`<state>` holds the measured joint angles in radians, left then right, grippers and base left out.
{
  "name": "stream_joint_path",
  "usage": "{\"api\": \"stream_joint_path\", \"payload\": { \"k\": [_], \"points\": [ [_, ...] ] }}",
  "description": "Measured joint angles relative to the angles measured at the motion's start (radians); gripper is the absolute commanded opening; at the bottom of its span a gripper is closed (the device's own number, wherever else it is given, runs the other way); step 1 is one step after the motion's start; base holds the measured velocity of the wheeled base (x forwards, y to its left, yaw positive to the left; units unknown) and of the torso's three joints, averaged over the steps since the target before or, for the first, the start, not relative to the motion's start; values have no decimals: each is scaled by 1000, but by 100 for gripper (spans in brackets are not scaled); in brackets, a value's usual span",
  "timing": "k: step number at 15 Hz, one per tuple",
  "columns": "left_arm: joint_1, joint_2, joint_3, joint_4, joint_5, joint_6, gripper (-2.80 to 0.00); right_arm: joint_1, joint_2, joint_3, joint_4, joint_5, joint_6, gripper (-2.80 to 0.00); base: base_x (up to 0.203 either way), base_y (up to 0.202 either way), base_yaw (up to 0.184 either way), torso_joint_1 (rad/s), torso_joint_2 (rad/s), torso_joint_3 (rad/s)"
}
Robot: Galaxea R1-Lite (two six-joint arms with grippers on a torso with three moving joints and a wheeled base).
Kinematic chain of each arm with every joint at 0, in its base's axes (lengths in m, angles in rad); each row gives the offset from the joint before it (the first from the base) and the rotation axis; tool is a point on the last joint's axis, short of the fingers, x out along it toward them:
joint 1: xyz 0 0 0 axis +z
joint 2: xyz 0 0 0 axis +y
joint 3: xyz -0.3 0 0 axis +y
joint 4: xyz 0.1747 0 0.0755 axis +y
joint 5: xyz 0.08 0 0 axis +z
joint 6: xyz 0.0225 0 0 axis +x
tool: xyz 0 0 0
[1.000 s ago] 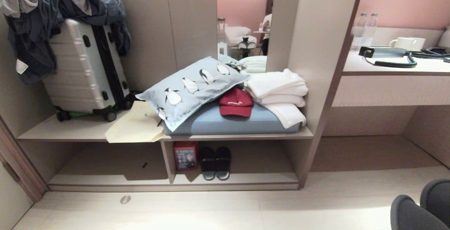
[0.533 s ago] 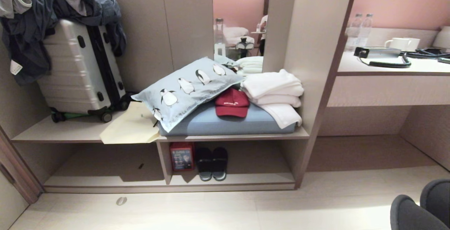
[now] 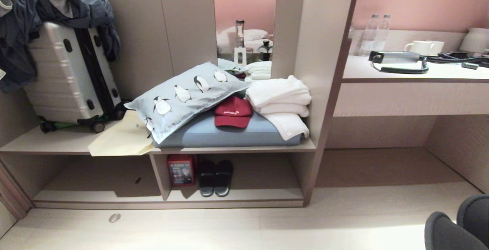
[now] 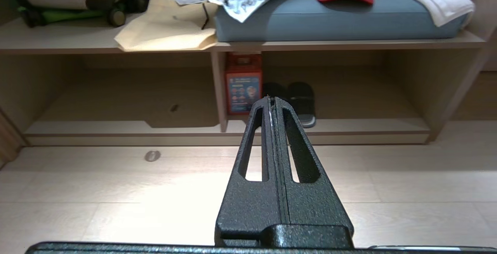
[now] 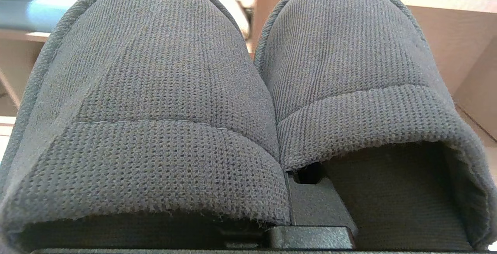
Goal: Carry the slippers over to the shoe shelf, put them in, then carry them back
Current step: Place the slippers on the floor
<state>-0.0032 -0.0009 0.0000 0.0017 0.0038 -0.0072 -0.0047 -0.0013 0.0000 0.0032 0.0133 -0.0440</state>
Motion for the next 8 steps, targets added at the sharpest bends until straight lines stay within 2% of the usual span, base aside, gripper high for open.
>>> {"api": "stream_joint_path", "payload": {
  "k": [8],
  "points": [
    [0, 0, 0, 0, 0, 0, -280, 0, 0, 0, 0, 0, 0, -280, 0, -196, 2, 3, 3, 3]
  ]
}}
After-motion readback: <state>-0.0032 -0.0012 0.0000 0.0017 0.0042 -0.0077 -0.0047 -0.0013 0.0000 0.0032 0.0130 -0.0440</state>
